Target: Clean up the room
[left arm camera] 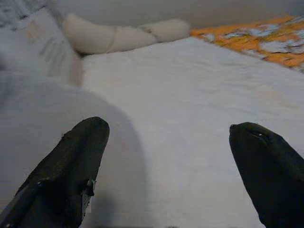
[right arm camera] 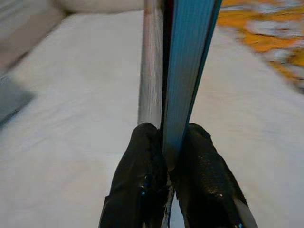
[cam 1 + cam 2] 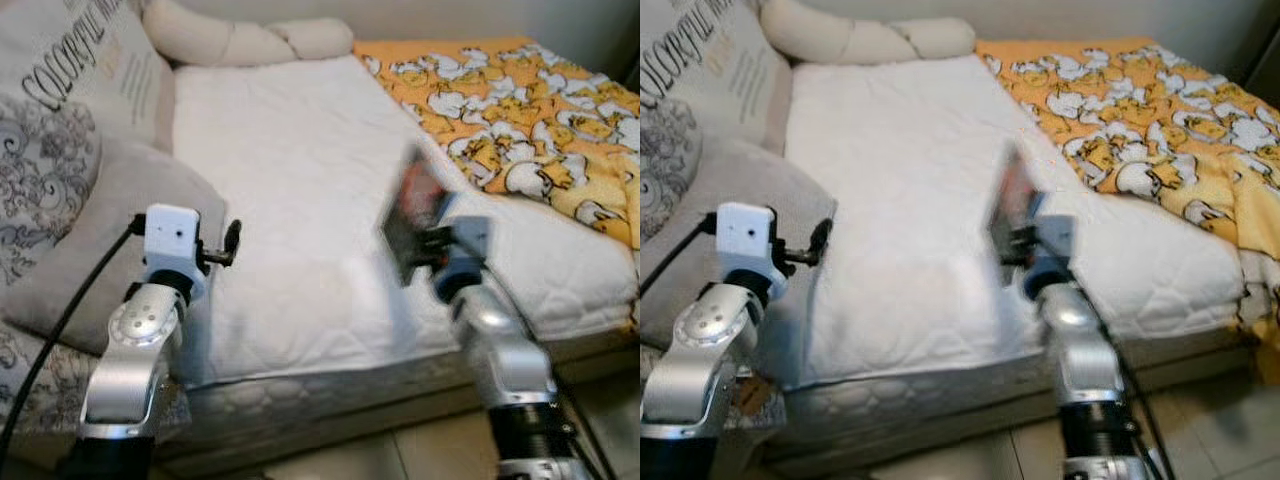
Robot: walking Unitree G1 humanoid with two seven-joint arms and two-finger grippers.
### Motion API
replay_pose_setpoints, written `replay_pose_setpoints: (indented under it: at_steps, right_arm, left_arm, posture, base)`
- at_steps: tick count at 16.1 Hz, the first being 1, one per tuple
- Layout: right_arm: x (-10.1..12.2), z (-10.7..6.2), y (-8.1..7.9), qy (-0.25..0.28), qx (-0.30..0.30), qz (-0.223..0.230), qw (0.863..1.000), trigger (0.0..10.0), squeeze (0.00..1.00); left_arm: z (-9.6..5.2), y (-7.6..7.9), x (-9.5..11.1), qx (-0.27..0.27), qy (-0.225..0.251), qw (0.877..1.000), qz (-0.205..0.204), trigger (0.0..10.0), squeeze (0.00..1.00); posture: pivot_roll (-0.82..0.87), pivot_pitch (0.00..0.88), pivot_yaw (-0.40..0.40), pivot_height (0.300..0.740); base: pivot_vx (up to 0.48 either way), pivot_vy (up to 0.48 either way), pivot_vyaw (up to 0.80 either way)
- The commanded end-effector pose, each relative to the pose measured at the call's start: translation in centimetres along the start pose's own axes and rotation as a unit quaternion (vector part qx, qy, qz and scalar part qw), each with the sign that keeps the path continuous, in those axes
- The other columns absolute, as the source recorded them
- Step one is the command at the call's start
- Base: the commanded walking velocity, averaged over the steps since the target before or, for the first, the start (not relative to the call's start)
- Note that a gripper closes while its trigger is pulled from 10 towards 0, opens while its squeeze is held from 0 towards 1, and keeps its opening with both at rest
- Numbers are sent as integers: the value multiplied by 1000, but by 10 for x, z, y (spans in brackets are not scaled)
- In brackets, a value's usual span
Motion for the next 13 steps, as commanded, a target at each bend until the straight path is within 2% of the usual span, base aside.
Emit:
replay_pose_setpoints:
  at_steps: [1,3,4,5,9,13]
  right_arm:
    - [18,2,-4,26,11,-11,1000,10000,0]
    - [17,1,-6,26,15,-8,999,10000,0]
    - [17,1,-4,30,8,7,999,10000,0]
    - [18,0,0,33,-1,18,999,10000,0]
    - [17,0,0,30,1,11,999,10000,0]
    - [14,0,-4,24,13,6,1000,10000,0]
  left_arm:
    - [0,1,2,0,3,1000,2,10000,0]
    - [0,1,2,0,3,1000,3,10000,0]
    - [0,1,2,0,3,1000,3,10000,0]
    - [0,1,1,0,3,1000,2,10000,0]
    - [0,3,2,-2,4,1000,2,10000,0]
    - [1,4,4,-4,6,1000,7,10000,0]
  posture:
    - [57,0,-21,740]
    - [58,0,-21,740]
    - [58,0,-21,740]
    - [59,0,-23,740]
    - [58,0,-22,740]
    - [65,0,-27,740]
  base:
    - [341,0,800]
    - [341,0,800]
    - [337,0,431]
    - [341,0,0]
    - [341,0,0]
    - [321,0,0]
Point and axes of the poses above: a point about 5 cm out from each wrist's last joint towards the gripper, its own z axis pointing out of the wrist towards the gripper, its own x axis along the axis of the wrist's last joint, y = z × x, the point moved 5 cm from there along z, pointing out of the wrist towards the gripper, and after that the axes turned 7 degrees about z, right-handed, at the moved point
